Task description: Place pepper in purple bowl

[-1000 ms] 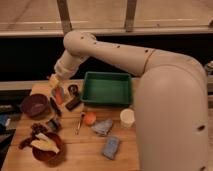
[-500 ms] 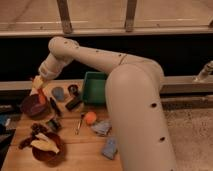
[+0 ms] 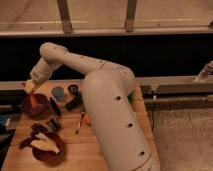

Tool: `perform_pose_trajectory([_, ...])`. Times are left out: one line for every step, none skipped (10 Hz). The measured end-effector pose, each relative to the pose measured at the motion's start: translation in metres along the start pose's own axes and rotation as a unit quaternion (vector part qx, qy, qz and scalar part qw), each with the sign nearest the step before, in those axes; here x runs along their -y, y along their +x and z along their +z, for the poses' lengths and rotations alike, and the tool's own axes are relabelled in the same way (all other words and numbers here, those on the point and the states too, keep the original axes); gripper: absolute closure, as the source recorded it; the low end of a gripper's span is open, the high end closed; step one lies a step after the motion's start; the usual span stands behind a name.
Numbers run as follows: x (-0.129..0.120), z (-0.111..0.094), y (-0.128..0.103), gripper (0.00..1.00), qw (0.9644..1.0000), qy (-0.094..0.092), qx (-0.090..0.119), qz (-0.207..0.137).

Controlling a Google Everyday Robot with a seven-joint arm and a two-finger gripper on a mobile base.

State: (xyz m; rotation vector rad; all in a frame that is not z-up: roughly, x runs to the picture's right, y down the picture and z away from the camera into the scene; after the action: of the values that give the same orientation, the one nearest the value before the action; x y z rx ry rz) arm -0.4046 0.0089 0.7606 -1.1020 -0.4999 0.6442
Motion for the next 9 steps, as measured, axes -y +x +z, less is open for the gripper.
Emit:
perform_pose_trajectory([0.003,0.011,-0.003,1.00,0.9999,-0.010,0.000,-0.004])
perform_pose_trajectory([0.006,0.020,-0.007,1.00,0.9998,-0.017,0.004,-0.009])
perform_pose_trajectory([0.010,0.025,-0.012,0.98,0.9996,-0.020,0.011,-0.016])
perform_pose_trajectory([0.012,0.027,-0.014,0.98,0.9995,-0.019,0.015,-0.021])
perform_pose_trajectory([0.012,0.027,-0.014,0.95,0.9995,-0.019,0.016,-0.021])
perform_pose_trajectory([0.013,0.026,-0.014,0.90,0.9995,-0.018,0.017,-0.021])
perform_pose_trajectory([0.013,0.026,-0.014,0.80,0.9995,-0.018,0.016,-0.021])
perform_pose_trajectory([0.013,0.026,-0.014,0.70,0.9995,-0.018,0.017,-0.021])
perform_pose_trajectory([0.012,0.027,-0.014,0.57,0.9995,-0.019,0.016,-0.021])
